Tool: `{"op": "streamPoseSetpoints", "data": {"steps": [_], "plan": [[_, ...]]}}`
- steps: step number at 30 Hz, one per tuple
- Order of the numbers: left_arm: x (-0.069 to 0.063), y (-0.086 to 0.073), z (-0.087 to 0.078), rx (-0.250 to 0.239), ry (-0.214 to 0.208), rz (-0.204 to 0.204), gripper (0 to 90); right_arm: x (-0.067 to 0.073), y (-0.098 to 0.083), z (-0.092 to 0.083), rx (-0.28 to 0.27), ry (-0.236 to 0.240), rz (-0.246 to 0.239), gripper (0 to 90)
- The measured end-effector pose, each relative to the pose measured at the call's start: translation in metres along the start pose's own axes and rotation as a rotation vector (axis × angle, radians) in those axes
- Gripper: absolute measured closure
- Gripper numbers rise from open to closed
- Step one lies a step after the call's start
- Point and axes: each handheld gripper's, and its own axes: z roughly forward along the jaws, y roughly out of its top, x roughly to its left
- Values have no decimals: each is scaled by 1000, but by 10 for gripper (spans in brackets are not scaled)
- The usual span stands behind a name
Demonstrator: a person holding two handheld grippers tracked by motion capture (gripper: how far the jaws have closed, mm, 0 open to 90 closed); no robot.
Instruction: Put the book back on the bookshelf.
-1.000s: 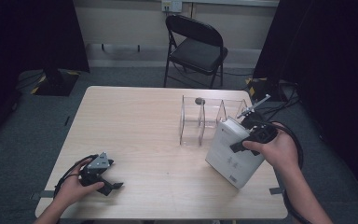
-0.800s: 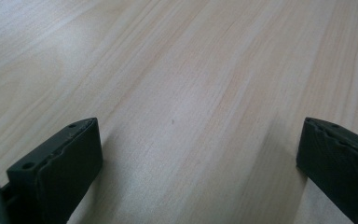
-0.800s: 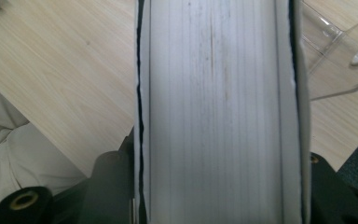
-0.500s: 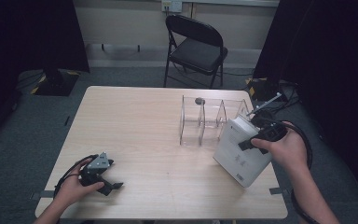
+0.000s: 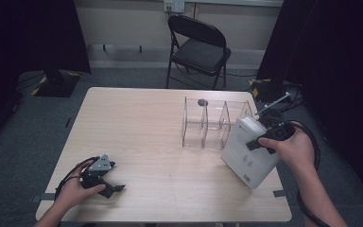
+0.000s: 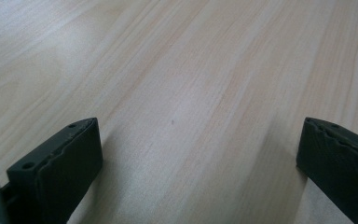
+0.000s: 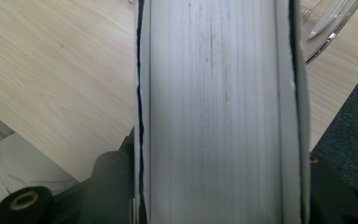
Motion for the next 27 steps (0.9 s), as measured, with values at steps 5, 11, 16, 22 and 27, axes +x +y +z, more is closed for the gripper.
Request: {"op": "streamPoseSetpoints", "data": {"steps": [5, 11, 16, 22, 27], "plan": [[0, 0, 0, 0, 0, 0, 0, -1, 1, 0, 1, -15, 14, 524], [0, 0, 0, 0, 0, 0, 0, -4, 4, 0, 5, -19, 23, 525], [0, 0, 0, 0, 0, 0, 0, -8, 4, 0, 2, -27, 35, 525], [0, 0, 0, 0, 0, 0, 0, -10, 7, 2, 8, -49, 44, 525], [0, 0, 0, 0, 0, 0, 0, -12, 10, 3, 11, -57, 66, 525]]}}
